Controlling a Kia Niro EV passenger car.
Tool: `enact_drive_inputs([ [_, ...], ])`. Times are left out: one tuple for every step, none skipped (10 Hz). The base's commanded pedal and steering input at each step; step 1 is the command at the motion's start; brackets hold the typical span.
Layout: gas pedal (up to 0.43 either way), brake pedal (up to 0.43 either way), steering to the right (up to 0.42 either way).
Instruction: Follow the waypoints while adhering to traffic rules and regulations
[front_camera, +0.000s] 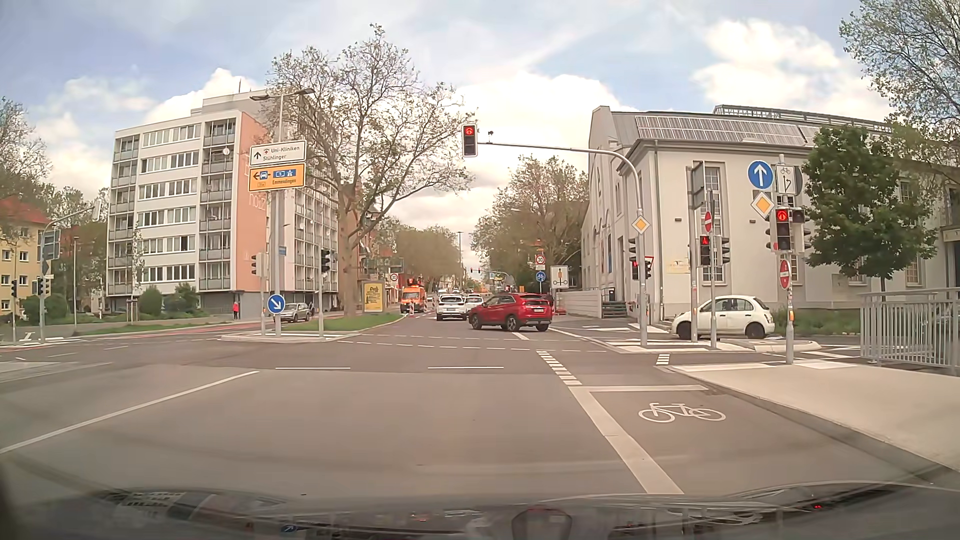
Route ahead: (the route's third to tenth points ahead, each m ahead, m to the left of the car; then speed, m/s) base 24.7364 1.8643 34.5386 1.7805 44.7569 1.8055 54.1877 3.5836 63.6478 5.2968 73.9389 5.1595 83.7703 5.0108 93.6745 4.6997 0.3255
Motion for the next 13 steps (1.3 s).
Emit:
enact_drive_inputs([
  [0.000,0.189,0.000],
  [0.000,0.189,-0.001],
  [0.000,0.183,-0.001],
  [0.000,0.183,-0.001],
  [0.000,0.183,0.000],
  [0.000,0.183,-0.001],
  [0.000,0.189,-0.001],
  [0.000,0.195,-0.001],
  [0.000,0.213,-0.001],
  [0.000,0.232,-0.001],
  [0.000,0.238,-0.001],
  [0.000,0.238,-0.001],
  [0.000,0.238,-0.001],
])
